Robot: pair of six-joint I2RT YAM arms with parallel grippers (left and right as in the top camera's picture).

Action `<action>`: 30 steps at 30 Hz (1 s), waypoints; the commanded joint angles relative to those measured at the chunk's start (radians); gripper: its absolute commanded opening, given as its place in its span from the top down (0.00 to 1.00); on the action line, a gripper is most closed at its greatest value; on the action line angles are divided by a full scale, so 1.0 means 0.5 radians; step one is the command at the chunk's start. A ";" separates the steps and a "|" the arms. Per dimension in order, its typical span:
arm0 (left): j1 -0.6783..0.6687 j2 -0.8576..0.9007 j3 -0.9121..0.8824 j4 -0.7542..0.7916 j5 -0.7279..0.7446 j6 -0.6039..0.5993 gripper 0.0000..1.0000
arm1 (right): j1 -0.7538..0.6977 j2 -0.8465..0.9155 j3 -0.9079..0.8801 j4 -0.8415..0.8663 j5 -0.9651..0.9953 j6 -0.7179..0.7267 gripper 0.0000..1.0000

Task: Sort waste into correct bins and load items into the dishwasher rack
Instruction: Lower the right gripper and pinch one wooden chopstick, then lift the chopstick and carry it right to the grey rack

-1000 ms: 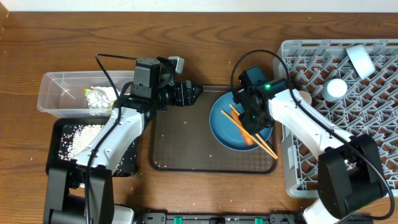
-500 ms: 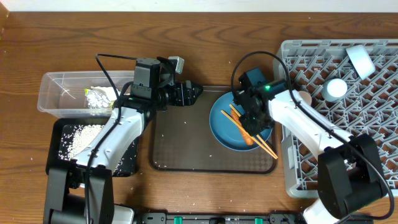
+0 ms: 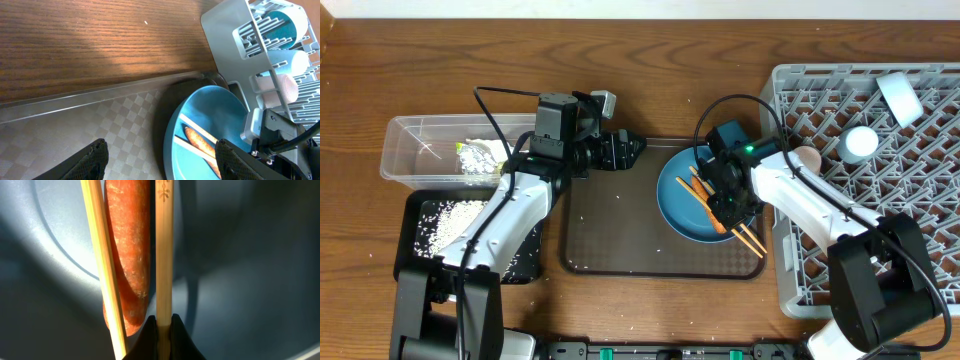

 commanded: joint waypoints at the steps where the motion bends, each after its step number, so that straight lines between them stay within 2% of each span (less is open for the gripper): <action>1: -0.001 0.007 -0.006 -0.003 -0.018 0.002 0.28 | -0.005 -0.002 0.025 -0.014 -0.016 0.043 0.99; 18: -0.001 0.008 -0.006 -0.003 -0.018 0.002 0.28 | -0.092 -0.099 0.481 -0.484 0.002 0.220 0.99; 25: -0.001 0.008 -0.006 -0.004 -0.018 0.002 0.28 | -0.362 -0.417 0.481 -0.603 0.183 0.447 0.99; 30: -0.001 0.008 -0.006 -0.004 -0.018 0.002 0.28 | -0.680 -0.745 0.481 -0.758 0.227 0.472 0.99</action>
